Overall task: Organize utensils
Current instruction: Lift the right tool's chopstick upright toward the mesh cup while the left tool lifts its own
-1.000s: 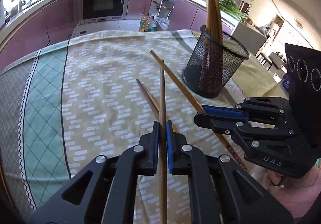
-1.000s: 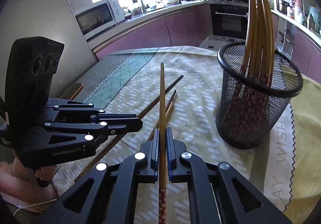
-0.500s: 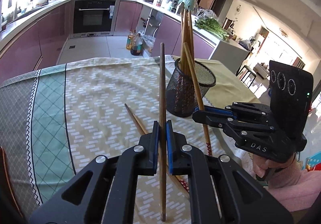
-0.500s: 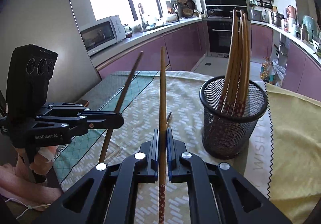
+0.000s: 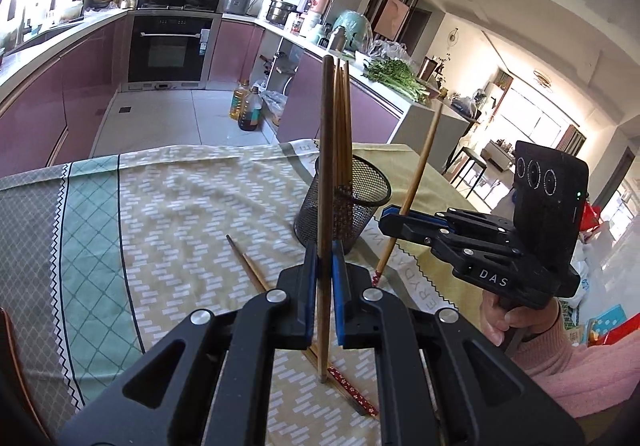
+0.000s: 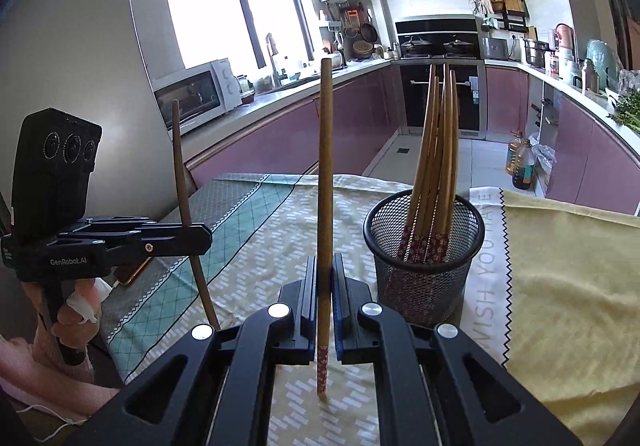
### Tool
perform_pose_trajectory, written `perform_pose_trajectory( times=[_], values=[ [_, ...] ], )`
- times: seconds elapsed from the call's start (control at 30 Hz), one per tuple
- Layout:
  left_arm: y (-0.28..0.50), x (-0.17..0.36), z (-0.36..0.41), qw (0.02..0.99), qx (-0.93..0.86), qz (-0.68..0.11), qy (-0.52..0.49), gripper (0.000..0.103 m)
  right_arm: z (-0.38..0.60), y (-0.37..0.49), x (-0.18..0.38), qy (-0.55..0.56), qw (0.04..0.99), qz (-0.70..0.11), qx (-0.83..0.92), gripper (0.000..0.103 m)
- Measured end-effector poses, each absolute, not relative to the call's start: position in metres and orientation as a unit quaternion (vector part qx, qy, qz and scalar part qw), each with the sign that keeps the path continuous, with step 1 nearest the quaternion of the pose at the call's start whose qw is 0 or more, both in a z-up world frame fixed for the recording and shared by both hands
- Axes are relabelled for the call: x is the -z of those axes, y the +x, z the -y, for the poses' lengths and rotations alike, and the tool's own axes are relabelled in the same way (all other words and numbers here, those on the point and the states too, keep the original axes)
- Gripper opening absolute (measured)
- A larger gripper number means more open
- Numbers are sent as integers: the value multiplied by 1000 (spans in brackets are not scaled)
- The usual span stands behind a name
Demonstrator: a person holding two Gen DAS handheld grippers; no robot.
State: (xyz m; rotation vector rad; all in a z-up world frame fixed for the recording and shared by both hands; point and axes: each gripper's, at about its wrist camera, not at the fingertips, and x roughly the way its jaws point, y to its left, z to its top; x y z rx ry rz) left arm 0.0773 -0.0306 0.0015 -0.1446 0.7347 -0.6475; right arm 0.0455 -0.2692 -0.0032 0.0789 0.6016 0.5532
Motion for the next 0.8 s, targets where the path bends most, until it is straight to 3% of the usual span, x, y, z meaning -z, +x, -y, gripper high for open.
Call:
perform_pose_trajectory(
  times=[0.8],
  values=[
    [90,-26,54,887,328,-315,-71,8,289,45,-24,40,934,-248,-254,6]
  ],
)
